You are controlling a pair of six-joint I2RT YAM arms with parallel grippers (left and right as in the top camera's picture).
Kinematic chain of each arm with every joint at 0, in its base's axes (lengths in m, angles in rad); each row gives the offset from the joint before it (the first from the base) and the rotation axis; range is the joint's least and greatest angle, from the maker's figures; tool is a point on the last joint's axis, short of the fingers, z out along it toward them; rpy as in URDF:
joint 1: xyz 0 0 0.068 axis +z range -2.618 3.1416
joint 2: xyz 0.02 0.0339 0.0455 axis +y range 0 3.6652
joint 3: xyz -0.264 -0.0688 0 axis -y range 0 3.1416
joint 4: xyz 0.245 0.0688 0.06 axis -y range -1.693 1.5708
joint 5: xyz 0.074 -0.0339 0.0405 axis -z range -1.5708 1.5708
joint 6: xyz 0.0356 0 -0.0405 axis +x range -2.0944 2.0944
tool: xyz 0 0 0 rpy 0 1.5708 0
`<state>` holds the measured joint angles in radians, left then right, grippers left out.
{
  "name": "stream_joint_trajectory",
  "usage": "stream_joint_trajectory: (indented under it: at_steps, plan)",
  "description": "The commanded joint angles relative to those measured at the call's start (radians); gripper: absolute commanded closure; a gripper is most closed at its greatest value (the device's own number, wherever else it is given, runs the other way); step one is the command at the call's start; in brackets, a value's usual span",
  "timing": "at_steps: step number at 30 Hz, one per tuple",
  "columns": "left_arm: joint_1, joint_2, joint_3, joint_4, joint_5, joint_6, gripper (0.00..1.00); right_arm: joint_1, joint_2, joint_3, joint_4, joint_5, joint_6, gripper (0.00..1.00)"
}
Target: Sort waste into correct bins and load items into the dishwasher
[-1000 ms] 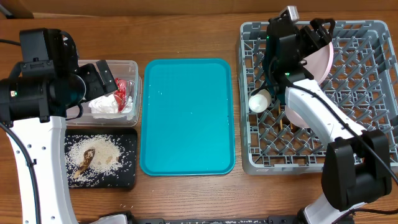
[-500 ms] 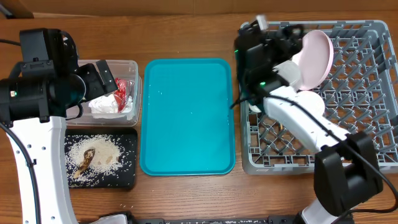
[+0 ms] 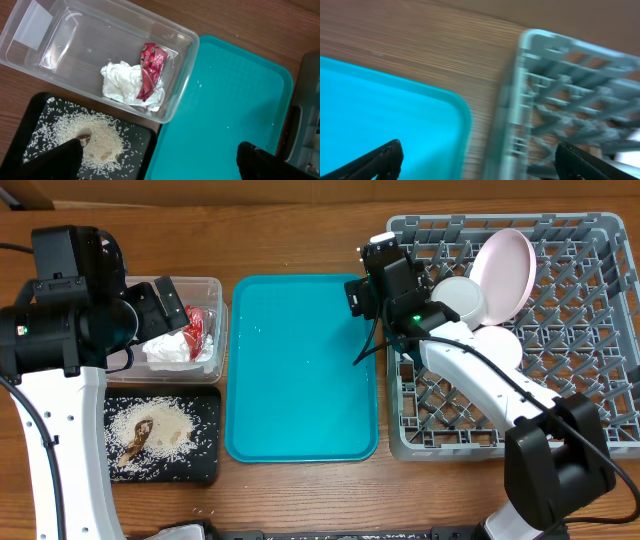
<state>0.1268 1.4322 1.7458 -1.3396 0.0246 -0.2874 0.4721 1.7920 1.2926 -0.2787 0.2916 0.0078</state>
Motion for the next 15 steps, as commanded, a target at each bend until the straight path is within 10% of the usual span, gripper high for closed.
stream_joint_trajectory:
  at_steps: [1, 15]
  plan:
    - [0.004, 0.006, 0.010, 0.002, -0.006, 0.003, 0.00, -0.005, -0.049, 0.005, 0.008, -0.136, 0.068, 0.00]
    - [0.004, 0.006, 0.010, 0.002, -0.006, 0.003, 0.00, -0.008, -0.049, 0.004, -0.072, -0.136, 0.068, 0.00]
